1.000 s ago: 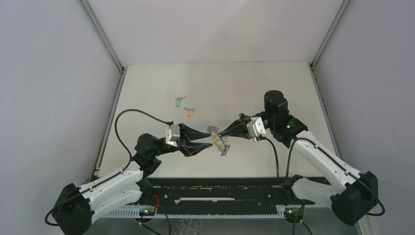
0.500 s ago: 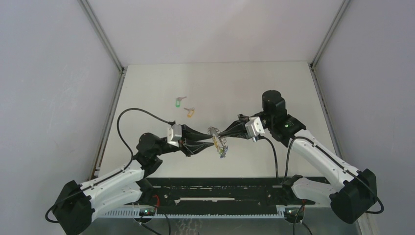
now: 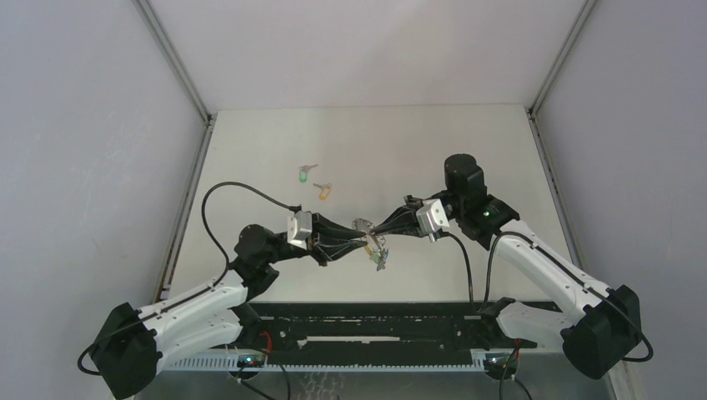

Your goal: Put the keys on the keyring

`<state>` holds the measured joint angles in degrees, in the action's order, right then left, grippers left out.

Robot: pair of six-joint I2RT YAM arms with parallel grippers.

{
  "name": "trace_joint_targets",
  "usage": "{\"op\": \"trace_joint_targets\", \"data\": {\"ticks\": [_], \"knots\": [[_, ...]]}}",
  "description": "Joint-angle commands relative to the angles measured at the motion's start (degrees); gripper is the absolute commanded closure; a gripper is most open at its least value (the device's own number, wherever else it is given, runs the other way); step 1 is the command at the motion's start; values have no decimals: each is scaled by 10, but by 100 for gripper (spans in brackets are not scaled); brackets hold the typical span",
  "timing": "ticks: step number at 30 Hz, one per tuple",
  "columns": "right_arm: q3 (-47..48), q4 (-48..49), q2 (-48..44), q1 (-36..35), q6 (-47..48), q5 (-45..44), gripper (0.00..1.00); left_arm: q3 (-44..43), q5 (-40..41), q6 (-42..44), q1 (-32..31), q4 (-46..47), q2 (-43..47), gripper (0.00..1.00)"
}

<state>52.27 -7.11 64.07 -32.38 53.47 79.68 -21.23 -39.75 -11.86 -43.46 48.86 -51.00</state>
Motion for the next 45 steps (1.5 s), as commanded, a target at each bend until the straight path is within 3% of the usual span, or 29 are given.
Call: {"op": "trace_joint_targets", "data": {"ticks": [1, 8, 17, 37, 41, 45], "knots": [[28, 11, -2, -5, 14, 19, 100, -44, -5, 4, -7, 25, -4, 73], [28, 11, -4, -6, 16, 22, 100, -45, 0, 4, -9, 25, -8, 81], [28, 12, -13, -6, 18, 30, 100, -39, 15, -8, -9, 25, -5, 99], [24, 49, -41, -6, 3, 28, 100, -47, 15, -28, -9, 18, -27, 100], [16, 81, -41, -10, -21, 20, 100, -50, 16, -30, -9, 19, -28, 94], [16, 82, -34, -13, -25, 6, 100, -42, 20, -27, -9, 28, -15, 69]]}}
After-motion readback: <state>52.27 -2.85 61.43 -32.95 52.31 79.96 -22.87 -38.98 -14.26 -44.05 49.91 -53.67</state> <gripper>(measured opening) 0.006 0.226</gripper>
